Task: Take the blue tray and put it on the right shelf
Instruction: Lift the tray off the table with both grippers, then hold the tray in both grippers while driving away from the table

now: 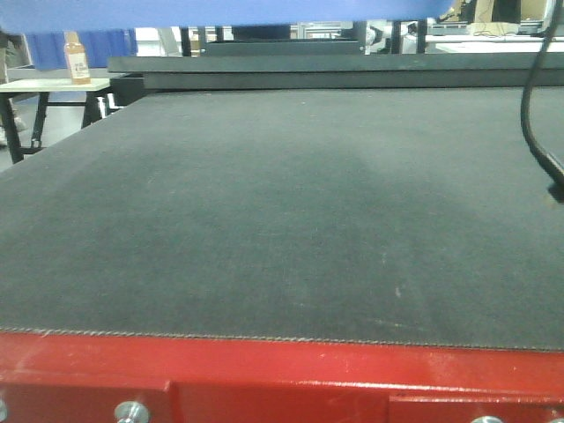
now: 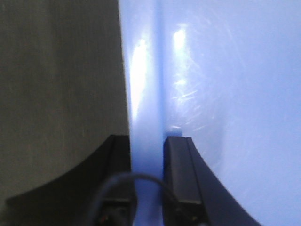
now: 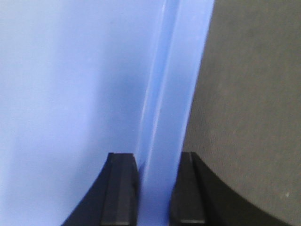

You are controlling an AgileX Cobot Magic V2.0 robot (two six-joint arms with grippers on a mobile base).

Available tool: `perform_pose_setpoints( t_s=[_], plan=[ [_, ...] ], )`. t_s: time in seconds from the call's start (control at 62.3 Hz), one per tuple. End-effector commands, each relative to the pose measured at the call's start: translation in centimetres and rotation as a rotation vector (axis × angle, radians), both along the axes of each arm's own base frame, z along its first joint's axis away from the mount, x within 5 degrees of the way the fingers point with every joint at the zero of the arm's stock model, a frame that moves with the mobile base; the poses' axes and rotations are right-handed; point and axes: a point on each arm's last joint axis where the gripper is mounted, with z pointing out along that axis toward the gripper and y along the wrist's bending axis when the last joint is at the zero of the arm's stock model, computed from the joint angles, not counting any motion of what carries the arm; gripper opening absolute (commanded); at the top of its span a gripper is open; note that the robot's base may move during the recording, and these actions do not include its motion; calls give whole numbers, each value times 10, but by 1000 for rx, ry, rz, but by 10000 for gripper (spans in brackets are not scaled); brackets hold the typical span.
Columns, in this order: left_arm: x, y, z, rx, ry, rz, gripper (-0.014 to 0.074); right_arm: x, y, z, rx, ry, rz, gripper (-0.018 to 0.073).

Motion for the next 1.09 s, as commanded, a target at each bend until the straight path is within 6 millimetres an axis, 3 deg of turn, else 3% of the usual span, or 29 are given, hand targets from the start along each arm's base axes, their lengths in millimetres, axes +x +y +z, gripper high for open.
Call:
perform_pose_setpoints(
  t_s=[0.0, 0.145, 0.305, 0.562, 0.803, 0.932, 1.076],
  plan=[
    [-20, 10, 5, 77, -18, -18, -48, -11, -13, 17, -50, -117, 13, 60],
    [-33, 11, -12, 54, 9, -21, -48, -17, -17, 5, -61, -95, 19, 60],
    [-44, 5, -17, 68, 16, -69, -48, -28, -22, 4, -59, -97, 20, 60],
    [-66, -7, 2, 41, -55, -128, -48, -59, -30, 31, 1, -153, 34, 60],
    [-92, 0, 29, -5, -111, -110, -48, -87, -44, 49, 15, -182, 38, 60],
    [-100, 3, 48, -34, -167, -95, -48, -94, -48, 54, 20, -189, 35, 60],
    [-101, 4, 51, -38, -173, -96, -48, -94, -48, 54, 19, -188, 34, 60]
  ],
)
